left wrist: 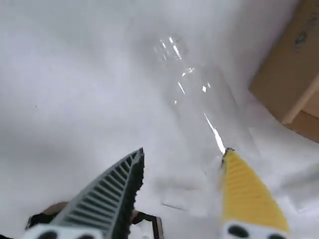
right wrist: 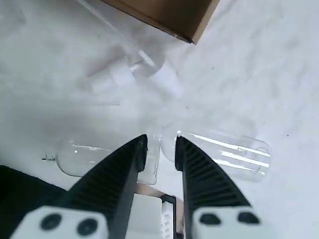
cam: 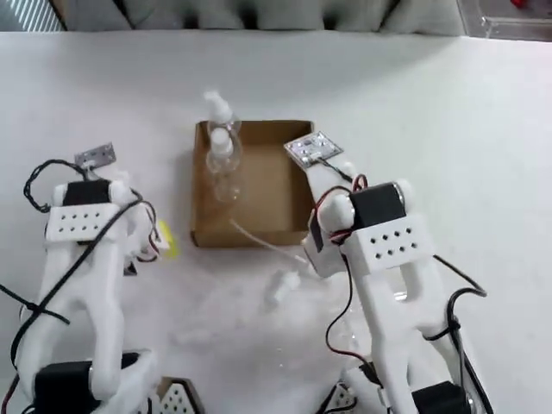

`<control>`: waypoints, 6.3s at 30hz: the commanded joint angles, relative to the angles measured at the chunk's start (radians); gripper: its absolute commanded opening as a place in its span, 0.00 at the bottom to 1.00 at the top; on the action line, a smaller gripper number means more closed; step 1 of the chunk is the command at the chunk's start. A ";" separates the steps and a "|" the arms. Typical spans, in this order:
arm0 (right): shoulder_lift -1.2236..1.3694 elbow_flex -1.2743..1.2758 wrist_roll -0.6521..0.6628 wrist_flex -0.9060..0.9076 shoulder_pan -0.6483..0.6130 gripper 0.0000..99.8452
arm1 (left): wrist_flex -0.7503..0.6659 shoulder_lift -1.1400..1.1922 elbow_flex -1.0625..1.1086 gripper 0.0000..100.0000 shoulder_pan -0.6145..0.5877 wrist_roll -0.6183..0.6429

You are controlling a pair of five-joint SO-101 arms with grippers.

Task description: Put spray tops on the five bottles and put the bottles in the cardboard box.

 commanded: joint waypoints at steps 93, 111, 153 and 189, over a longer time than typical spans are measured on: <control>-0.039 0.681 0.566 -0.791 0.004 0.02 | -0.582 0.007 0.273 0.06 -0.137 -0.221; -0.041 0.247 0.976 -0.288 0.475 0.02 | -0.582 0.007 0.273 0.06 -0.137 -0.222; -0.039 0.537 1.433 -0.816 1.280 0.10 | -0.582 0.002 0.293 0.05 -0.137 -0.222; 0.501 0.157 0.540 -0.937 1.145 0.02 | -0.582 0.005 0.295 0.05 -0.137 -0.222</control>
